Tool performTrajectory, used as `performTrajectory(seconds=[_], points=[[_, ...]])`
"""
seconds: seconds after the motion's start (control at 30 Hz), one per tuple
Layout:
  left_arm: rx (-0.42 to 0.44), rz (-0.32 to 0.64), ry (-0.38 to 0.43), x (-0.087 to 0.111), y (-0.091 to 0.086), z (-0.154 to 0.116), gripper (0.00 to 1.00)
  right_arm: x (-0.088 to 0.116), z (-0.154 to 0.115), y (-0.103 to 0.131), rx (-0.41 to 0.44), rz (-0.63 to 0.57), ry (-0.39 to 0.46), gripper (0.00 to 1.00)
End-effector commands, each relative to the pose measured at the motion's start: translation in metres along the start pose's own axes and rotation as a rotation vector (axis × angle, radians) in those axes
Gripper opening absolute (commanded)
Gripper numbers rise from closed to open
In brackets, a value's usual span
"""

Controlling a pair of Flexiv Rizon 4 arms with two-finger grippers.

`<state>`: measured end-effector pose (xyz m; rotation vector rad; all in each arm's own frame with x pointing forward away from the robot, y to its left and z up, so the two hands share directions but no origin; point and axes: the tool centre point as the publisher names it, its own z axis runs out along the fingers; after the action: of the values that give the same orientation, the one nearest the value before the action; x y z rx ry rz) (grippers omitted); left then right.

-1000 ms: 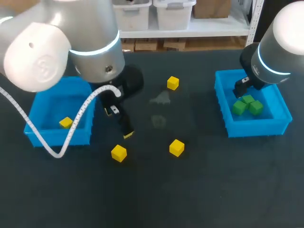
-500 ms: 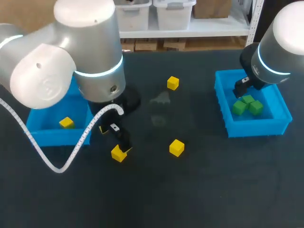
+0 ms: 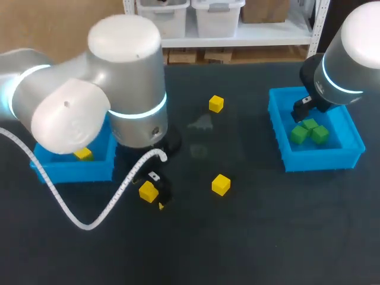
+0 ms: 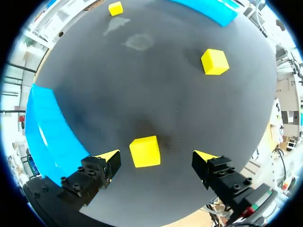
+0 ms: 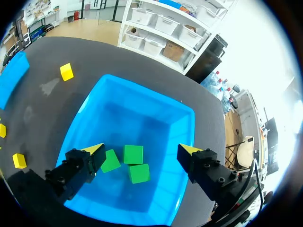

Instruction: Put the green cubes in the right bin and the yellow cubes in the left bin.

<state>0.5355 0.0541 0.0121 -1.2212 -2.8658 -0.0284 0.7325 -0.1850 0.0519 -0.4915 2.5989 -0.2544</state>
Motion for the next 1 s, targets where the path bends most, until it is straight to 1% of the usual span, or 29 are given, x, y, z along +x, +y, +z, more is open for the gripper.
performTrajectory(seconds=[0.03,0.1,0.13,0.17,0.2,0.23,0.3,0.4,0.57,0.67,0.9,1.0], points=[[-0.017,-0.009,0.016,-0.008,-0.001,0.011,1.0,0.001,0.0,0.0,0.002,0.001,-0.004,1.0],[-0.028,-0.018,0.033,-0.008,0.001,0.018,1.0,0.001,0.0,0.0,0.002,0.001,-0.004,1.0],[-0.038,-0.026,0.032,-0.008,0.002,0.021,0.9,0.001,0.0,0.0,0.002,0.001,-0.004,1.0],[-0.051,-0.025,0.033,-0.008,0.003,0.023,0.35,0.001,0.0,0.0,0.002,0.001,-0.004,1.0],[-0.055,-0.022,0.034,-0.008,0.004,0.024,0.05,0.001,0.0,0.0,0.002,0.001,-0.004,1.0],[-0.055,-0.02,0.043,-0.008,0.004,0.025,0.0,0.001,0.0,0.0,0.002,0.001,-0.004,1.0],[-0.057,-0.019,0.041,-0.008,0.004,0.025,0.0,0.001,0.0,0.0,0.002,0.001,-0.004,1.0],[-0.063,-0.027,0.03,-0.01,0.009,0.024,0.0,0.001,0.0,0.0,0.002,0.001,-0.004,1.0],[-0.07,-0.038,-0.018,-0.016,0.018,0.012,0.0,0.001,0.0,0.0,0.002,0.001,-0.004,1.0],[-0.081,-0.038,-0.062,-0.021,0.027,-0.001,0.0,0.001,0.0,0.0,0.002,0.001,-0.004,1.0],[-0.087,-0.093,-0.155,-0.033,0.059,-0.035,0.0,0.001,0.0,0.0,0.002,0.001,-0.004,1.0],[-0.099,-0.146,-0.198,-0.034,0.079,-0.051,0.0,0.001,0.0,0.0,0.002,0.001,-0.004,1.0]])
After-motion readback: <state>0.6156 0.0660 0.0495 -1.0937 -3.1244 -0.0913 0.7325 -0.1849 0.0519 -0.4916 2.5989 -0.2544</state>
